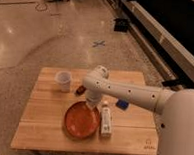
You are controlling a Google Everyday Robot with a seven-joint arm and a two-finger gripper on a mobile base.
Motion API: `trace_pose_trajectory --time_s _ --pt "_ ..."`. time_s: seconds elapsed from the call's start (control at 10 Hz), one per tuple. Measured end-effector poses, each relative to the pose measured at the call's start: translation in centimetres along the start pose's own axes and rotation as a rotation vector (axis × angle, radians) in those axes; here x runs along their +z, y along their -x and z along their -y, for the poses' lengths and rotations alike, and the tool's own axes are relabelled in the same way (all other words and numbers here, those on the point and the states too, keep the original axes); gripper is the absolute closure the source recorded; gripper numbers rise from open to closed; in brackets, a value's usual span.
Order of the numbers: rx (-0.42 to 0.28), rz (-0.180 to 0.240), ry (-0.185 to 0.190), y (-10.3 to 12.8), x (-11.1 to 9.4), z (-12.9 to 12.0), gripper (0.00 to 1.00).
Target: Pick up the ceramic bowl
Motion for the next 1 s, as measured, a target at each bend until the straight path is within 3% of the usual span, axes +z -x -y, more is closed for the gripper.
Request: trace_pose_trajectory --time_s 0.1,0.4,1.0 --pt "0.000 -0.004 -0.003 0.0 -0.2 0.2 0.65" --pt "-0.021 -0.033 -0.015 -0.9 -2.0 1.1 0.96" --pt "-0.110 -0.098 -0.033 -2.6 -6.6 3.7 1.00"
